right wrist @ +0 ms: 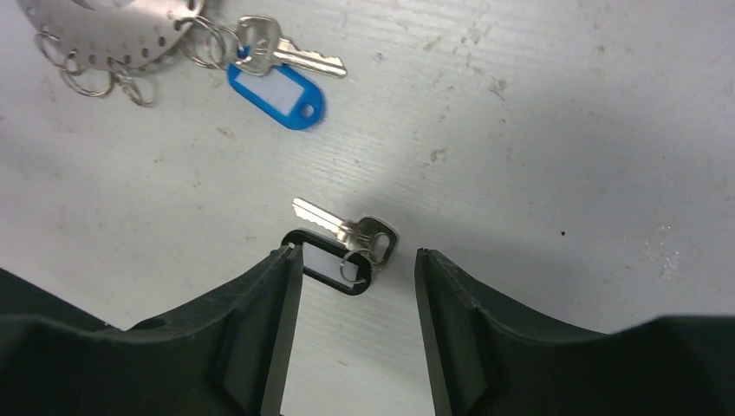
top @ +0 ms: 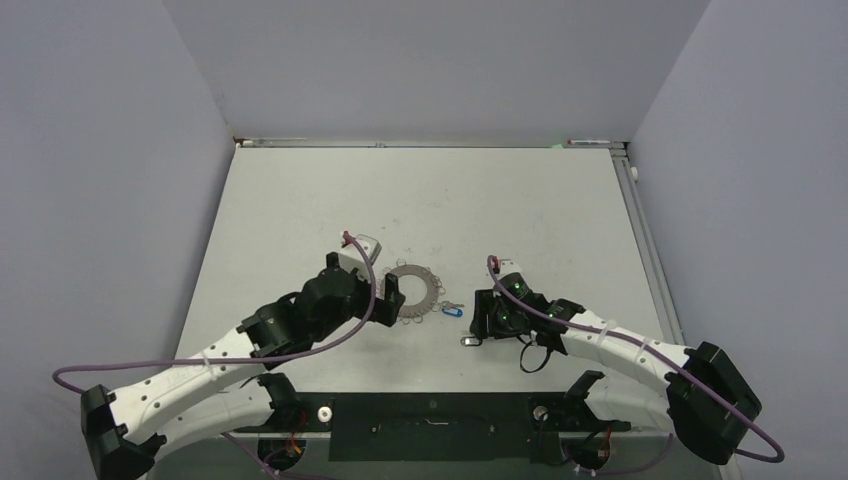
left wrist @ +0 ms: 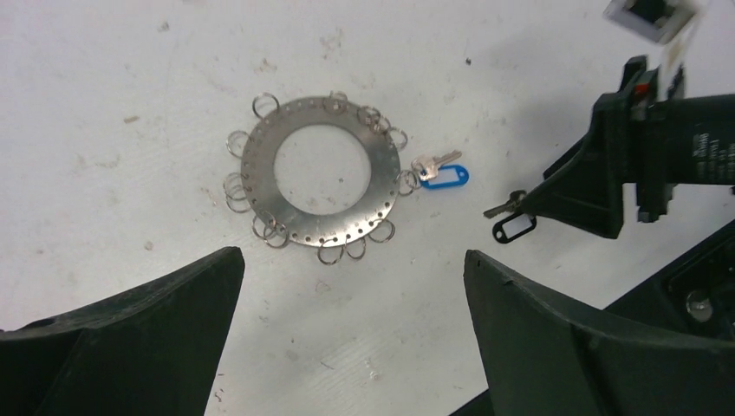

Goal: Put the keys on the keyring

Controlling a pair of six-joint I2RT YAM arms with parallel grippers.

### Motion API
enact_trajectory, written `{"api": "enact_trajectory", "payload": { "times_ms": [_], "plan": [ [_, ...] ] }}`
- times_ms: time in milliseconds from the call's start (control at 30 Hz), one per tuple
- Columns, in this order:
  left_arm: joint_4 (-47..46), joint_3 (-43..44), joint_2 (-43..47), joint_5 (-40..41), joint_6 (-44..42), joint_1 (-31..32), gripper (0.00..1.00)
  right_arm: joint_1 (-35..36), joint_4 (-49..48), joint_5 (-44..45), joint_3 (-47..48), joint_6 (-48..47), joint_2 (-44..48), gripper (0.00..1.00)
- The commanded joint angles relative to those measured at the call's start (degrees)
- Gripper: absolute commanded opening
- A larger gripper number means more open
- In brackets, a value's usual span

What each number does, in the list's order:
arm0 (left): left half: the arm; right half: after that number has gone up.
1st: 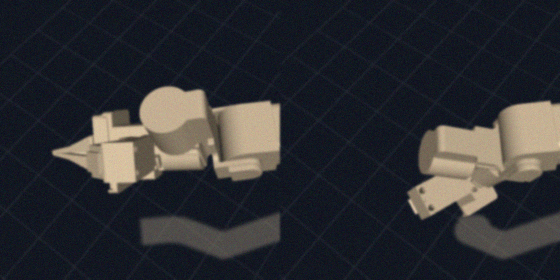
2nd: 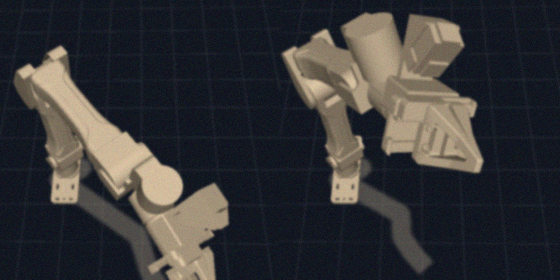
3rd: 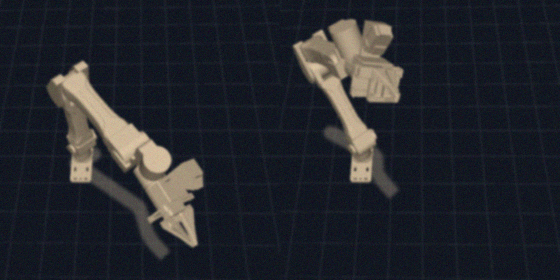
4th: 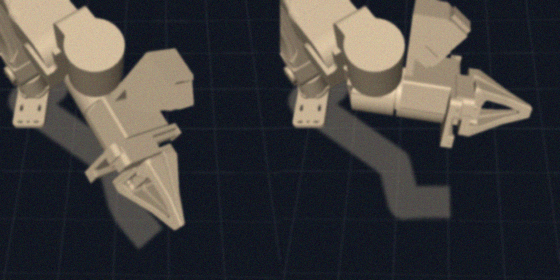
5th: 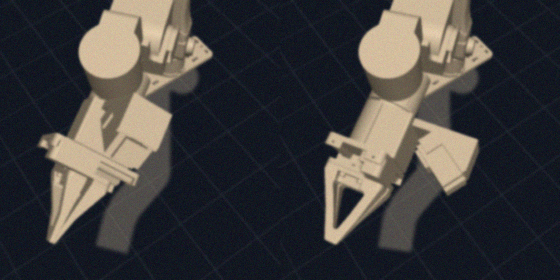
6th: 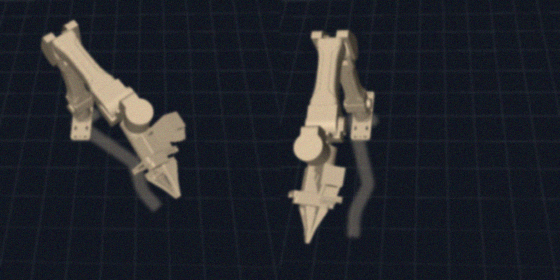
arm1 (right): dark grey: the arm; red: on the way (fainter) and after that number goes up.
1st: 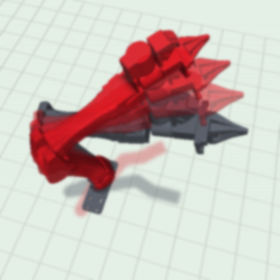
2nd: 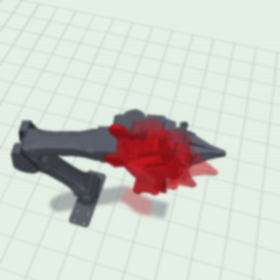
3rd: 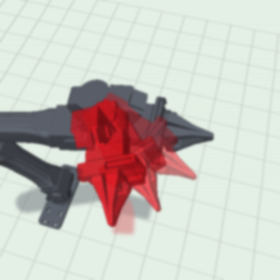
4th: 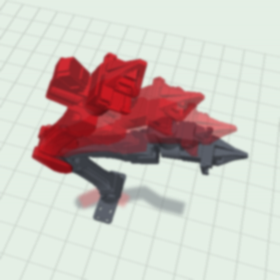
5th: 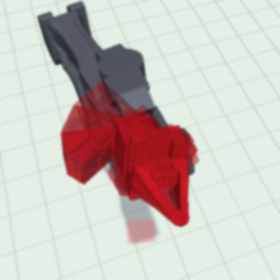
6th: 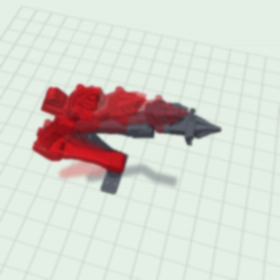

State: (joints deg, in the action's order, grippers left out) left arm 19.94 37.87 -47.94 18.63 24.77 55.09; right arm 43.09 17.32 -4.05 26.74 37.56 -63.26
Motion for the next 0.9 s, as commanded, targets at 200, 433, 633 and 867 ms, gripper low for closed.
{"api": "enact_trajectory", "payload": {
  "times_ms": [200,433,633,867],
  "plan": [
    [9.7,4.3,9.1,6.4,-18.7,0.2,0.97,2.8,-18.3,-9.8,6.6,-5.5,-7.9,0.47],
    [3.3,0.6,9.0,-6.6,-19.2,-4.0,0.95,4.0,-27.0,-14.3,11.1,-6.3,-20.0,0.41],
    [2.4,-0.4,10.2,-7.9,-18.6,-5.3,0.93,4.7,-31.7,-15.6,12.4,-5.2,-25.9,0.39],
    [2.4,-0.5,10.0,-9.1,-18.3,-6.2,0.91,5.6,-34.9,-15.7,12.4,-4.4,-30.8,0.36]
  ]
}}
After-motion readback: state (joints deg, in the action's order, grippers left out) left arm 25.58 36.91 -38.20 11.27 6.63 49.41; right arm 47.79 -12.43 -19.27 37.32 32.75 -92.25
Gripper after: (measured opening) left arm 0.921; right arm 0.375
